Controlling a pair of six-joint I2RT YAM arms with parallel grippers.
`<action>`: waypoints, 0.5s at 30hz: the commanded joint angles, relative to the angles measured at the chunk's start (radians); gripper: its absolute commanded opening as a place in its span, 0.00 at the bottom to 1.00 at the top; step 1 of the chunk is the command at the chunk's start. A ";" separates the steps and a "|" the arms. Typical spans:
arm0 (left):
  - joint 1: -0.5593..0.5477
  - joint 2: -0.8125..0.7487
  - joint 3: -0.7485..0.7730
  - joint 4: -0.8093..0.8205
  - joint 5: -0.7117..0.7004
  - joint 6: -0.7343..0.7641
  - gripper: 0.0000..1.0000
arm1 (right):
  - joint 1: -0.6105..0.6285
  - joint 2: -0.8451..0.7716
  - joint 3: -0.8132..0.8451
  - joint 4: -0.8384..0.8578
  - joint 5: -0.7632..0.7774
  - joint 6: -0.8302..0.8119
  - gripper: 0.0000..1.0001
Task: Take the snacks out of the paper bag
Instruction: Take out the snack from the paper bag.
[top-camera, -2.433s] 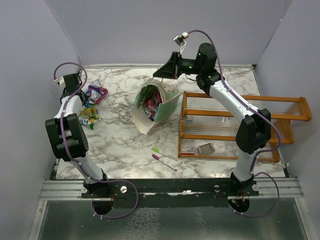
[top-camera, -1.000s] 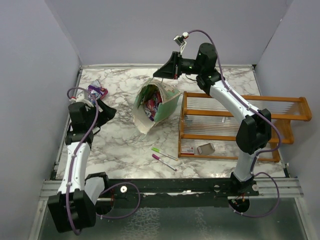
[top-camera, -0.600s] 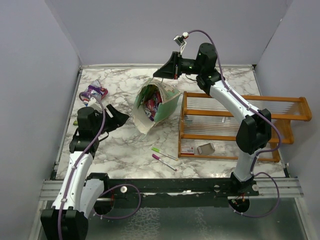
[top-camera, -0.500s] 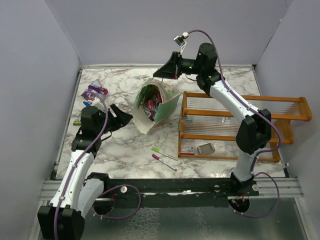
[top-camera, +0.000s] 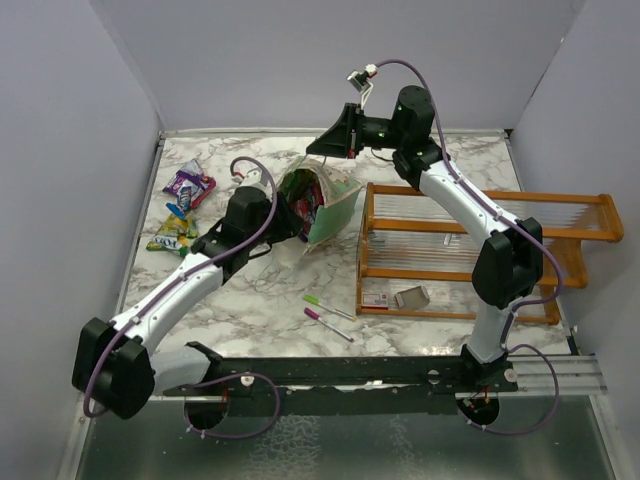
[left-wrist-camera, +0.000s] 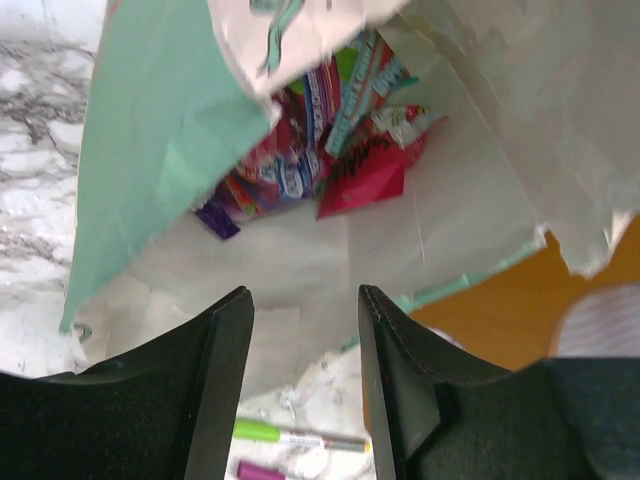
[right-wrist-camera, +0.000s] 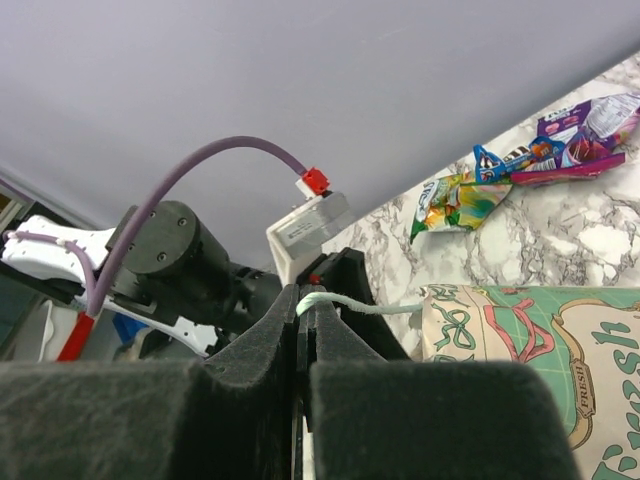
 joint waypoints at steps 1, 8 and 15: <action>-0.057 0.090 0.076 0.072 -0.185 -0.020 0.49 | 0.000 -0.056 0.008 0.031 0.010 0.011 0.01; -0.084 0.233 0.103 0.129 -0.337 -0.101 0.53 | 0.000 -0.059 0.004 0.039 0.011 0.016 0.01; -0.086 0.395 0.224 0.073 -0.405 -0.154 0.57 | 0.000 -0.055 0.003 0.039 0.010 0.015 0.01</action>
